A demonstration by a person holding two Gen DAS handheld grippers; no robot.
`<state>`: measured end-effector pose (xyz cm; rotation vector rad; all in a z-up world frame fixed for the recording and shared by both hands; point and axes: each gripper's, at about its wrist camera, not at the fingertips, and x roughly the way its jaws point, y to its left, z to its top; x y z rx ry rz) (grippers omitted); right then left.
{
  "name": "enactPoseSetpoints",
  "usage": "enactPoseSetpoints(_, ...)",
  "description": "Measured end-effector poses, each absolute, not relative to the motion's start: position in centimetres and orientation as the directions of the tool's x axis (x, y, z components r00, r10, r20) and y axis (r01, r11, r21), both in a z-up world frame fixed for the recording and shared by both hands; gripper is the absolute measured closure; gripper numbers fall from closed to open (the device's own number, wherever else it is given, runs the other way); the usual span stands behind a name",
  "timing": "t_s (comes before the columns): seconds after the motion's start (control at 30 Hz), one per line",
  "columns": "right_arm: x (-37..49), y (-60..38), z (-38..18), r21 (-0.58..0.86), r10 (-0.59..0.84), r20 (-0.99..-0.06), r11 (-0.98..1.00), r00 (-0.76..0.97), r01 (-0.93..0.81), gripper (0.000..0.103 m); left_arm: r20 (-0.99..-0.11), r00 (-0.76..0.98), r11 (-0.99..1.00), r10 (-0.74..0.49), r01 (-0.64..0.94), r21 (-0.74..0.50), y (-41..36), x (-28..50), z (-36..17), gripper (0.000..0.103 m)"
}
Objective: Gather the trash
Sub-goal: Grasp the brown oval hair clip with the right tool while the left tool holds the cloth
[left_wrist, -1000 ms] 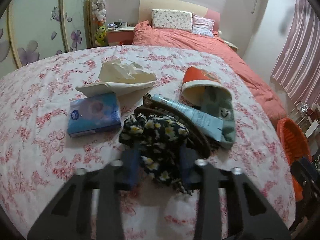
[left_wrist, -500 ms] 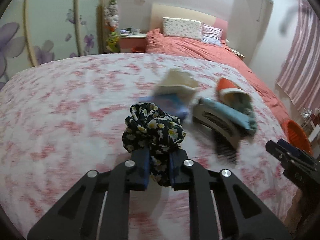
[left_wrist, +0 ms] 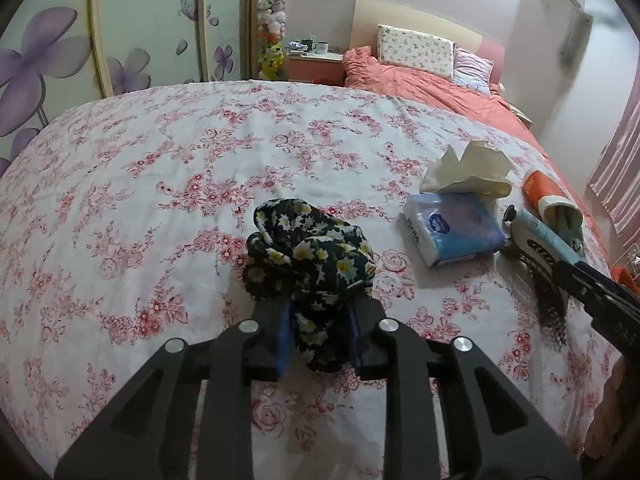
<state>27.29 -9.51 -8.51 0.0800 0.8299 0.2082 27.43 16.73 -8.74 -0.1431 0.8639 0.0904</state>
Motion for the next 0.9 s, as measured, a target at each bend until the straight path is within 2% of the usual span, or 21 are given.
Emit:
enactPoseSetpoints(0.27, 26.8, -8.4, -8.8, 0.213, 0.316, -0.740, 0.947, 0.594, -0.238, 0.049, -0.764, 0.645, 0.984, -0.003, -0.134, -0.117, 16.9, 27.6, -9.0, 0.072)
enactPoseSetpoints(0.57, 26.9, -6.9, -9.1, 0.120, 0.221, -0.729, 0.973, 0.648, -0.197, 0.050, -0.768, 0.640, 0.986, 0.012, -0.134, -0.096, 16.6, 27.7, -9.1, 0.071)
enactPoseSetpoints(0.67, 27.3, -6.5, -9.1, 0.095, 0.204, -0.728, 0.976, 0.654, -0.198, 0.052, -0.765, 0.644, 0.984, -0.002, -0.135, -0.116, 16.8, 27.6, -9.1, 0.071)
enactPoseSetpoints(0.73, 27.8, -6.5, -9.1, 0.087, 0.197, -0.729, 0.976, 0.655, -0.198, 0.059, -0.765, 0.644, 0.984, -0.004, -0.135, -0.119, 16.9, 27.6, -9.1, 0.071)
enactPoseSetpoints(0.83, 27.9, -6.5, -8.9, 0.111, 0.224, -0.732, 0.971, 0.644, -0.211, 0.063, -0.766, 0.643, 0.984, -0.001, -0.135, -0.115, 16.8, 27.7, -9.1, 0.071)
enactPoseSetpoints(0.9, 28.0, -6.2, -8.8, 0.100, 0.221, -0.727, 0.971, 0.649, -0.219, 0.063, -0.766, 0.643, 0.984, 0.000, -0.135, -0.113, 16.9, 27.6, -9.0, 0.071)
